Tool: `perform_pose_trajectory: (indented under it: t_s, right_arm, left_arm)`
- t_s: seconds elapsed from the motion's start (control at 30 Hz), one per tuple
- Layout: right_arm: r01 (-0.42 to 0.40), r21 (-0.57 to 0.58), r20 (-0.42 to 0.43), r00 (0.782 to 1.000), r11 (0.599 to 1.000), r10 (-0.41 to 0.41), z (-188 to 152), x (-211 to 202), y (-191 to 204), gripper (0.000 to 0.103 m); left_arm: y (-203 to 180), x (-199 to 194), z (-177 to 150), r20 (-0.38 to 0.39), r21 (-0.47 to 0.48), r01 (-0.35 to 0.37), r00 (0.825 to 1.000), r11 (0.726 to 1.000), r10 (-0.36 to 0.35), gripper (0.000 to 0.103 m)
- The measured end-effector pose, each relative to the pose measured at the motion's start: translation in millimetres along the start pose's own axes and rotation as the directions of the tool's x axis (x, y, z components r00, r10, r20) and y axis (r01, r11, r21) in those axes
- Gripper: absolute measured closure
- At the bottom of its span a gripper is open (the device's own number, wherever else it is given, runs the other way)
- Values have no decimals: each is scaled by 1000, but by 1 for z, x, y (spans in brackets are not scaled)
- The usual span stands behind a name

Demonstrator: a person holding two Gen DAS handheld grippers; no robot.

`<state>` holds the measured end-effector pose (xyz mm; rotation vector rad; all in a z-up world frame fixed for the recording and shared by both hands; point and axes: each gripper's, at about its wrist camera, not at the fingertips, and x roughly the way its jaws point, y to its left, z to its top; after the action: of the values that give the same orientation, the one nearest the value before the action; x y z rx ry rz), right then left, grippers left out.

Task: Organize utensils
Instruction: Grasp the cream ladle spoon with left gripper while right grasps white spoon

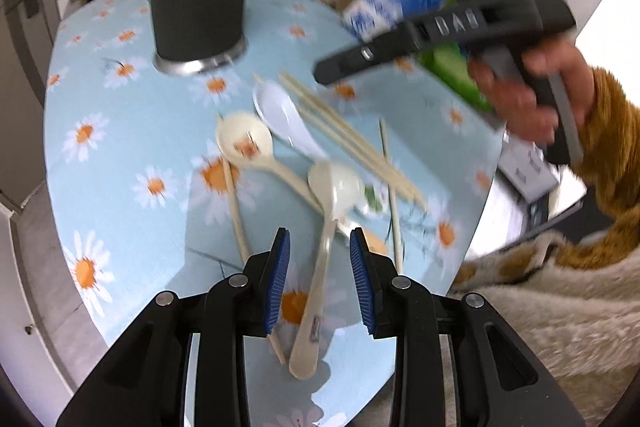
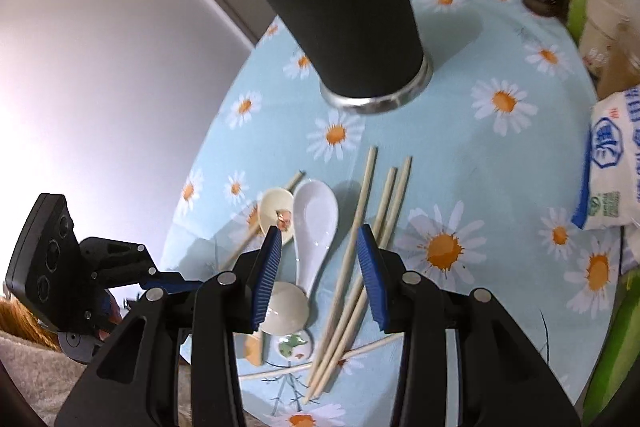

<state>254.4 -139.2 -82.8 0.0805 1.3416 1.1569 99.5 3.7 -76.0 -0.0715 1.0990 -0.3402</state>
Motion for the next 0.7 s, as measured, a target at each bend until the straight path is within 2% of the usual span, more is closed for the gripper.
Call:
perform_pose_trajectory:
  t_s: [0.17, 0.53, 0.6, 0.7]
  right_arm:
    - [-13, -23, -53, 999, 1000, 12, 6, 20, -9, 68]
    - [-61, -123, -113, 992, 990, 47, 21, 45, -7, 76]
    - [-75, -145, -126, 990, 987, 56, 23, 51, -7, 76]
    - [-92, -169, -132, 989, 981, 70, 25, 56, -6, 79]
  left_arm:
    - [-8, 22, -4, -116, 69, -21, 993, 997, 29, 73]
    - [-11, 35, 17, -221, 103, -33, 974, 994, 55, 73]
    - [-12, 36, 21, -238, 114, -37, 969, 993, 63, 75]
    - [-12, 35, 22, -257, 137, -55, 962, 989, 89, 85]
